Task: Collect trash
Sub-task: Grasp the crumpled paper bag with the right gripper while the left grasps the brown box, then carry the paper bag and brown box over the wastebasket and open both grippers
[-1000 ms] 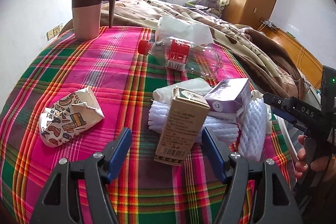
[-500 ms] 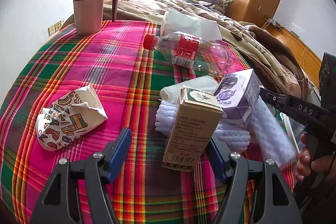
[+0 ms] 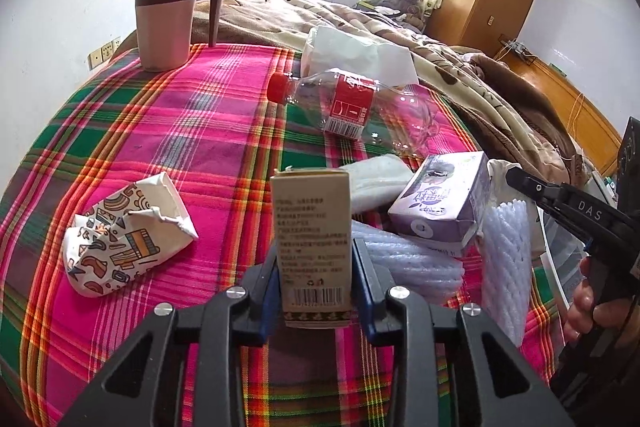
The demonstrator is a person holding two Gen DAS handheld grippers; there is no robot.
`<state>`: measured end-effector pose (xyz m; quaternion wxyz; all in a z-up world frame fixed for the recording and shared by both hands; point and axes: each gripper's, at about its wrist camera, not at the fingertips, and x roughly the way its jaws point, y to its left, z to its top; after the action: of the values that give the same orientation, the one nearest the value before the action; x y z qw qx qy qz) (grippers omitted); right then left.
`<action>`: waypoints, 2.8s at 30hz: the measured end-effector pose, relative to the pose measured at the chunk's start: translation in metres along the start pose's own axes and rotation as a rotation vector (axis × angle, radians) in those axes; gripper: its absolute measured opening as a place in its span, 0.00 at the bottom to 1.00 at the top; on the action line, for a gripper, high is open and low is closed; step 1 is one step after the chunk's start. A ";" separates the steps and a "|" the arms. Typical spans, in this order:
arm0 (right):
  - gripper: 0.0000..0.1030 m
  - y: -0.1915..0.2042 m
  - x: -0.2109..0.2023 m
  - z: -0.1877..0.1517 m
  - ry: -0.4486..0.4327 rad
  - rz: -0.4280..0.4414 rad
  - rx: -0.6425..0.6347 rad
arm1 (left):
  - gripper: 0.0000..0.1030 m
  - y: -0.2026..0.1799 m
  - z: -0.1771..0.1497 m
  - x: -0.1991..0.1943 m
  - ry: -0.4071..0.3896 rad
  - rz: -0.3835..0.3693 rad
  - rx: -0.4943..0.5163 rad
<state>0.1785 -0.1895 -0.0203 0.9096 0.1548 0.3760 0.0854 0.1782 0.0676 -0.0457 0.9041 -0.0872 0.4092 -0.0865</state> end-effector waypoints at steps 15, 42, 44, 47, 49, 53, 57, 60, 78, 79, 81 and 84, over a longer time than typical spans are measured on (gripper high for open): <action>0.18 0.001 -0.025 0.006 -0.109 -0.011 -0.012 | 0.31 -0.003 0.004 -0.030 -0.081 0.022 -0.004; 0.18 -0.023 -0.098 0.009 -0.346 -0.023 0.062 | 0.31 -0.084 0.000 -0.078 -0.172 -0.075 0.138; 0.18 -0.025 -0.103 0.006 -0.346 -0.036 0.057 | 0.31 -0.093 -0.002 -0.079 -0.172 -0.089 0.155; 0.18 -0.030 -0.112 0.000 -0.348 -0.047 0.059 | 0.31 -0.108 -0.003 -0.080 -0.172 -0.113 0.182; 0.18 -0.037 -0.118 -0.001 -0.351 -0.053 0.066 | 0.31 -0.118 -0.003 -0.080 -0.174 -0.127 0.199; 0.18 -0.048 -0.132 -0.004 -0.367 -0.084 0.075 | 0.31 -0.140 -0.004 -0.081 -0.178 -0.156 0.232; 0.18 -0.063 -0.145 -0.005 -0.380 -0.120 0.091 | 0.31 -0.165 -0.006 -0.080 -0.175 -0.189 0.266; 0.18 -0.076 -0.154 -0.009 -0.388 -0.149 0.101 | 0.31 -0.185 -0.009 -0.076 -0.168 -0.211 0.294; 0.18 -0.135 -0.161 -0.025 -0.321 -0.323 0.157 | 0.31 -0.275 -0.021 -0.035 -0.078 -0.348 0.417; 0.18 -0.137 -0.159 -0.026 -0.314 -0.334 0.155 | 0.31 -0.279 -0.022 -0.033 -0.071 -0.356 0.421; 0.18 -0.142 -0.158 -0.027 -0.297 -0.346 0.153 | 0.31 -0.287 -0.025 -0.028 -0.061 -0.377 0.437; 0.18 -0.150 -0.154 -0.030 -0.269 -0.368 0.154 | 0.31 -0.299 -0.029 -0.023 -0.051 -0.391 0.458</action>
<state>0.0552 -0.3649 0.0089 0.9373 0.1625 0.2788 -0.1320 0.1161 -0.2196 0.0204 0.8764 0.0400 0.3318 -0.3468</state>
